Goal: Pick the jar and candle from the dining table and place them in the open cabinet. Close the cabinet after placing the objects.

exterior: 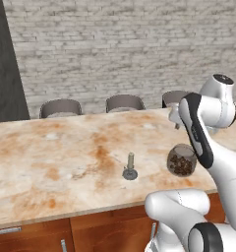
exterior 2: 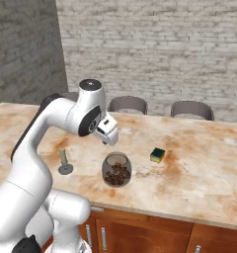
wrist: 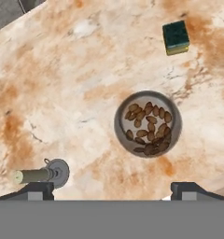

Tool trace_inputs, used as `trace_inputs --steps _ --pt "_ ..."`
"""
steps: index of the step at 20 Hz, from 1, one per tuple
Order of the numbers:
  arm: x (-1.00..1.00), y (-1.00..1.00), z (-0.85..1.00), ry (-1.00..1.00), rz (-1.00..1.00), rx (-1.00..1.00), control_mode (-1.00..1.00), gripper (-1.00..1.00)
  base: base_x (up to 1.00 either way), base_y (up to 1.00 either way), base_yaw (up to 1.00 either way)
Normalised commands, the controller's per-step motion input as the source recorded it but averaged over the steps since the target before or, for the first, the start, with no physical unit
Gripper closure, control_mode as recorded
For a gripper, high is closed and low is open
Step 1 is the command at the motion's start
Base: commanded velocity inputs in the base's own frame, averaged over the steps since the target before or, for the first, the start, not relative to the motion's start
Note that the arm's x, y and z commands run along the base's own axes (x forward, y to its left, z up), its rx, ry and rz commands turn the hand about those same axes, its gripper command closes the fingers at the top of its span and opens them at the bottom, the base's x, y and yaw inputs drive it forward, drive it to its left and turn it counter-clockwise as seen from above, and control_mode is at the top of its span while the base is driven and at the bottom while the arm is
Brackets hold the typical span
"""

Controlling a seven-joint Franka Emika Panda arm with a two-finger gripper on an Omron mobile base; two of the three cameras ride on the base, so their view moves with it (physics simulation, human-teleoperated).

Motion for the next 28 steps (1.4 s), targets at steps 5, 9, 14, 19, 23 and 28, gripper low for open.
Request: trace_inputs --steps 5,9,14,19,23,28 --pt "-0.02 -0.19 -0.18 0.05 -0.02 0.01 -1.0 -1.0 0.0 0.0 0.0" --pt "0.0 -0.16 -0.13 0.11 0.0 0.0 -1.0 -1.0 0.0 0.0 0.0" --pt "0.0 -0.14 -0.1 0.08 -0.01 0.0 -1.0 -1.0 0.0 0.0 0.0" --pt "0.02 -0.14 -0.12 0.04 -0.06 -0.01 -1.0 -1.0 0.0 0.0 0.0" --pt "0.0 -0.17 -0.14 0.0 -0.08 -0.05 -1.0 -1.0 0.0 0.0 0.0" --pt "0.0 -0.22 -0.18 0.0 -0.02 -0.02 -1.0 -1.0 0.0 0.0 0.0"
